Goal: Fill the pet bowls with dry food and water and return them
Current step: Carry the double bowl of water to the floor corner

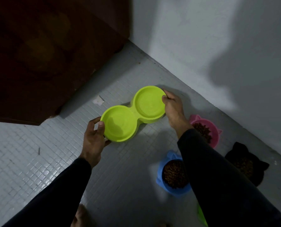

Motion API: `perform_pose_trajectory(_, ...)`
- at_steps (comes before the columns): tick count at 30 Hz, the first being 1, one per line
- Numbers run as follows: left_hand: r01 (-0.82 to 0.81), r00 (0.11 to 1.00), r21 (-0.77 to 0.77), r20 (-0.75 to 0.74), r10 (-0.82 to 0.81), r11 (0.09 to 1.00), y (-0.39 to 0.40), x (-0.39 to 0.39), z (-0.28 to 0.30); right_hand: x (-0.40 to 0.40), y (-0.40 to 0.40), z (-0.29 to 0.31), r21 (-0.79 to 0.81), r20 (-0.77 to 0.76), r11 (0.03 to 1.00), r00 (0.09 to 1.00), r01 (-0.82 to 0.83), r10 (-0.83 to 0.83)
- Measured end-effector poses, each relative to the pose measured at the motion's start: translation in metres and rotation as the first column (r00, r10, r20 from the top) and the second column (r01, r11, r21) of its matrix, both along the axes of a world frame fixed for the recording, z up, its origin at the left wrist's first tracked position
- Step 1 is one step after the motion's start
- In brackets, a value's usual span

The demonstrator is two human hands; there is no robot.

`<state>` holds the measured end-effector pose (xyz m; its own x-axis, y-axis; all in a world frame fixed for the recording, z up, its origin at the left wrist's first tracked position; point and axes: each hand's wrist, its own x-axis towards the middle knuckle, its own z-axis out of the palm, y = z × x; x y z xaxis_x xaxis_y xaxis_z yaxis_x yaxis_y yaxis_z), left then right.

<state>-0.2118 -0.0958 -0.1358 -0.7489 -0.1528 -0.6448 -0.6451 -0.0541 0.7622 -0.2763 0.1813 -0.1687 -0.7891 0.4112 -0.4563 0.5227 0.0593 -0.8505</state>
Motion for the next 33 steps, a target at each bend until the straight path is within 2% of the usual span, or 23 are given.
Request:
perform_pose_trajectory(6, -0.024, 1.000, -0.020, 0.010, 0.024, 1.000, -0.002, 0.012, -0.011, 0.002, 0.001, -0.007, 0.086, -0.032, 0.996, 0.999, -0.033, 0.036)
perform_pose_trajectory(17, -0.032, 0.999, -0.049, 0.020, 0.033, 0.998, -0.006, 0.021, -0.021, 0.002, 0.000, -0.016, 0.255, 0.037, 0.934, 0.968, -0.251, 0.250)
perform_pose_trajectory(33, -0.010, 1.000, -0.115, -0.002, 0.010, 0.993, -0.003, 0.022, -0.031, -0.001, 0.000, -0.017, 0.280, 0.075, 0.889, 0.932, -0.361, 0.355)
